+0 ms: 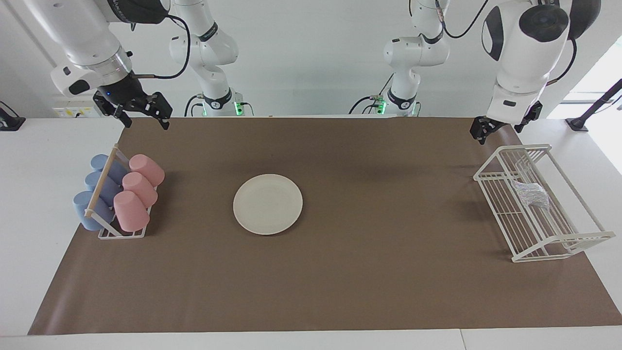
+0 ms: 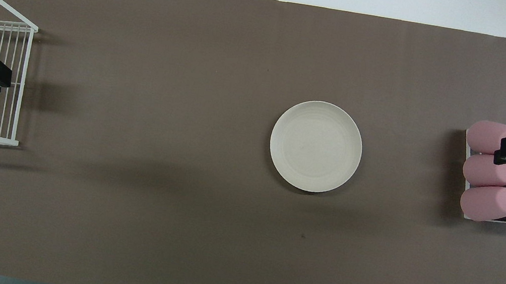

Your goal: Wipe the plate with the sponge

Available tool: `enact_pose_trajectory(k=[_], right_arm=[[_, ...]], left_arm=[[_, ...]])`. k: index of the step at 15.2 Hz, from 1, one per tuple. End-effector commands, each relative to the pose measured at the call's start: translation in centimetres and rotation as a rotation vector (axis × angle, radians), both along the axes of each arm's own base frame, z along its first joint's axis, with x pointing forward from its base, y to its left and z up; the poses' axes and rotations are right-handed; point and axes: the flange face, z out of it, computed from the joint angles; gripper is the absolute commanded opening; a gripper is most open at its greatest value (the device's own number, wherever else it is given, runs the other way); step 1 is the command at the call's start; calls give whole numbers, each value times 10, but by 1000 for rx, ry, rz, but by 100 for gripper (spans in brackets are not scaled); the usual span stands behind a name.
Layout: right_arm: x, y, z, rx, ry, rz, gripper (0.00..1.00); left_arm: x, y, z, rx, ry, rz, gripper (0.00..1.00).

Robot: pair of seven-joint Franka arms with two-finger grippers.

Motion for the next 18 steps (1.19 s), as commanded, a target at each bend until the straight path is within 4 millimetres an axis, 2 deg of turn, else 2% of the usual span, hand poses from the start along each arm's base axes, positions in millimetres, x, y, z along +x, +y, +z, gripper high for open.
enact_pose_trajectory(k=[1, 3, 5, 7, 9, 10, 11, 13, 14, 18], right_arm=[[-5, 3, 1, -19, 7, -108, 100], [-6, 6, -1, -24, 13, -207, 100], [-10, 7, -4, -29, 23, -303, 100], [-11, 10, -5, -18, 31, -408, 100], [-13, 13, -6, -8, 49, -586, 100], [-15, 15, -9, -4, 64, -672, 100], [-16, 19, -10, 9, 80, -743, 100], [-18, 22, -10, 3, 92, -864, 100], [-21, 35, -13, -10, 101, -910, 100], [-23, 56, -13, -31, 101, -1079, 100]], left_arm=[[24, -10, -50, 153, 4, -50, 100], [46, -5, -88, 285, 26, -104, 100], [63, 3, -115, 381, 25, -172, 100], [80, 3, -152, 494, 67, -238, 100], [99, 9, -166, 517, 77, -228, 100], [107, 14, -163, 538, 62, -226, 100], [109, 21, -161, 560, 55, -231, 100], [108, 21, -163, 563, 68, -228, 100], [107, 21, -163, 562, 68, -228, 100], [109, 22, -163, 560, 59, -237, 99]])
